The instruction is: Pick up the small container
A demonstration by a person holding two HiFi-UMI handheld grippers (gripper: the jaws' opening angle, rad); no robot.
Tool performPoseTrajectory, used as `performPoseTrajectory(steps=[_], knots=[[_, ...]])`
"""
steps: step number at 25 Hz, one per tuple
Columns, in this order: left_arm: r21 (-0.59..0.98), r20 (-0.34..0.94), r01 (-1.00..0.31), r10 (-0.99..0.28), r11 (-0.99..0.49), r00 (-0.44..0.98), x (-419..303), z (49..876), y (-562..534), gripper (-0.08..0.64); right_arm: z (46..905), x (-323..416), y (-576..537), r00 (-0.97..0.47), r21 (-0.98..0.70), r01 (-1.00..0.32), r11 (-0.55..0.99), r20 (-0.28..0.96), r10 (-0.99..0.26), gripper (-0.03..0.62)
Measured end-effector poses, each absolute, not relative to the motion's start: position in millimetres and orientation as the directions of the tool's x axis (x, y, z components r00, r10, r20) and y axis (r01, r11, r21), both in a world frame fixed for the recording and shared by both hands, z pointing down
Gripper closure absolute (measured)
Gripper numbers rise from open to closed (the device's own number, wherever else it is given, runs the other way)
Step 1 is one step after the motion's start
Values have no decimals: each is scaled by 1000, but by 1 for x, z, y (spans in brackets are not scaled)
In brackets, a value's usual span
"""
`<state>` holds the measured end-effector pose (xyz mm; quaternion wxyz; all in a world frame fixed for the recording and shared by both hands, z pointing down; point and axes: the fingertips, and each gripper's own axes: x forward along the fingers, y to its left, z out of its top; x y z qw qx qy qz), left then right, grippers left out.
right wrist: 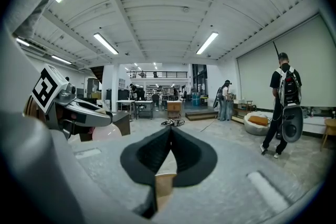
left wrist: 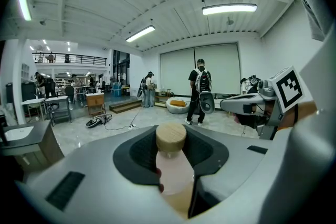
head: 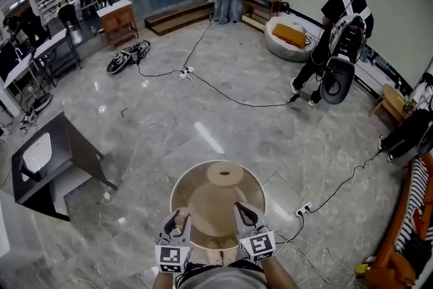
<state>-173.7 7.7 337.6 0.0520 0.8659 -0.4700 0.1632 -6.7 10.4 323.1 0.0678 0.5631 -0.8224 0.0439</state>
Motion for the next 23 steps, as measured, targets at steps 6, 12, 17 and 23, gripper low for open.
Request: performPoseTrajectory(steps=[6,12,17,23], knots=[[-58,337,-821,-785,-568,520,-170,337,11,420,323,-9,16,-356,2,-932,362,168,-919,592],[-53,333,-818,-782,-573,526,-163,335,13,420,319,-4,21,-347,8,-936,353,163,-924,592],[-55,334,-814,-779,-579,531,-163,335,15,420,320,-3,23,-343,10,-937,349,163,-925,592],[-53,339,-810,-774,-584,535,-160,334,18,420,318,-2,26,-347,12,-936,353,154,-925,592]])
